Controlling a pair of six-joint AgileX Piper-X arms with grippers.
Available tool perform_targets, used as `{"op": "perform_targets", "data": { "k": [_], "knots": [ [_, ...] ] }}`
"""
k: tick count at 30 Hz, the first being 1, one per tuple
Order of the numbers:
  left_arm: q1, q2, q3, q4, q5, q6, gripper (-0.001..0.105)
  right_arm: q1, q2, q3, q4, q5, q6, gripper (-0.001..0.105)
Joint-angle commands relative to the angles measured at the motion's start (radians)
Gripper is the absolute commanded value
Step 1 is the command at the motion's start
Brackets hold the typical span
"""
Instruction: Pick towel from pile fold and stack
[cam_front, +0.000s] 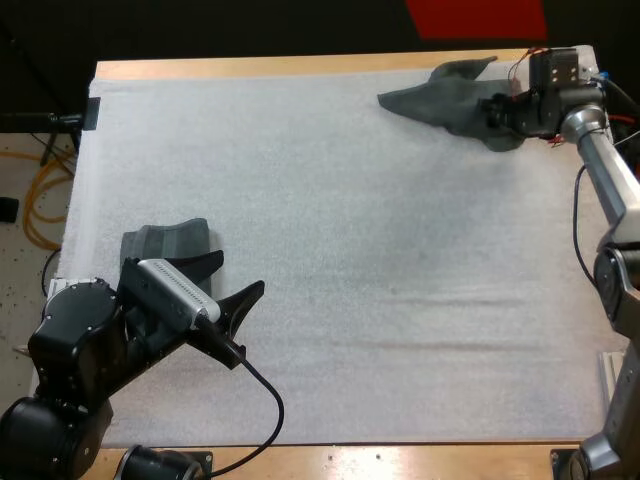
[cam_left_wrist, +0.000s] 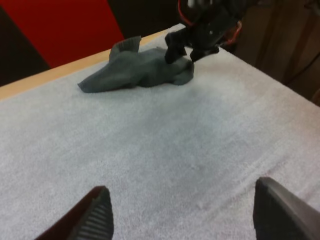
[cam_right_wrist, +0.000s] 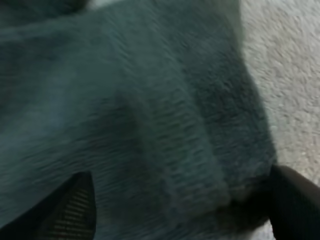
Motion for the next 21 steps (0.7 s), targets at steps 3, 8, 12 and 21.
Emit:
{"op": "perform_targets", "data": {
  "k": [3,8,12,21],
  "knots": [
    [-0.003,0.0,-0.007,-0.006,0.007,-0.011,0.058,0.002,0.02,-0.012,0.007,0.024,0.001,0.069],
    [-0.003,0.0,-0.007,-0.006,0.007,-0.011,0.058,0.002,0.049,-0.012,0.029,0.024,0.001,0.049],
    [-0.003,0.0,-0.007,-0.006,0.007,-0.011,0.058,0.002,0.051,-0.012,0.047,0.023,0.0,0.013],
    [-0.003,0.0,-0.007,-0.006,0.007,-0.011,0.058,0.012,-0.044,-0.012,0.091,-0.066,-0.049,0.0]
  ]
}}
